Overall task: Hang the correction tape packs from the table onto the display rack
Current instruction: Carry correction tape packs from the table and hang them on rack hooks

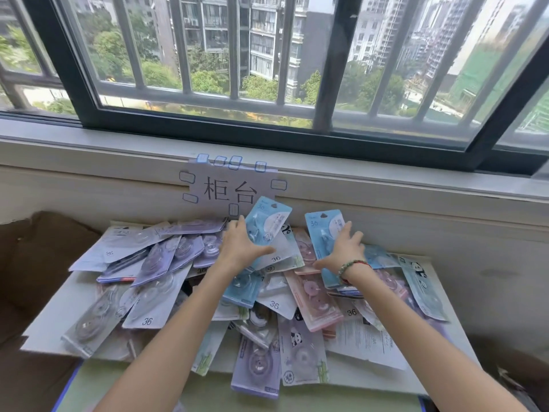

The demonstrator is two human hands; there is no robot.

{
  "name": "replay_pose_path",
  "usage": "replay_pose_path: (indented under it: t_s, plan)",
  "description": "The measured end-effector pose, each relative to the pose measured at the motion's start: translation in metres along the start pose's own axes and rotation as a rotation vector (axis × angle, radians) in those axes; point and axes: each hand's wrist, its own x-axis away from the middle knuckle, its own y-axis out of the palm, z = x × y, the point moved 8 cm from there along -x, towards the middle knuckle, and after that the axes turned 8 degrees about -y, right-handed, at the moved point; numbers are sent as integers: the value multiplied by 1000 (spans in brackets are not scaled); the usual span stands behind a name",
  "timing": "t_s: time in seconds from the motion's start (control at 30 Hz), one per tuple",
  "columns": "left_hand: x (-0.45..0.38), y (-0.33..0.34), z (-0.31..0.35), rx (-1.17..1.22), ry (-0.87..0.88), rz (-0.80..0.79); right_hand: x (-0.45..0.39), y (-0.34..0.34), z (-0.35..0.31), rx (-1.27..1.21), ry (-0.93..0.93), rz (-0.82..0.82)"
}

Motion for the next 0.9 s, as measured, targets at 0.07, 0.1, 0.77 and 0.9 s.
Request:
replay_pose_path:
  t_s: [0.07,0.1,0.77,0.9]
  plan:
    - [10,-4,4,9,20,42,9,-10,-2,-41,-27,53]
    - [15,-5,5,20,29,60,13,-15,-2,-65,-45,84]
    - [212,14,49,365,286,87,250,-73,82,-242,82,627]
    - [270,26,50,391,400,5,343,-64,108,-194,244,698]
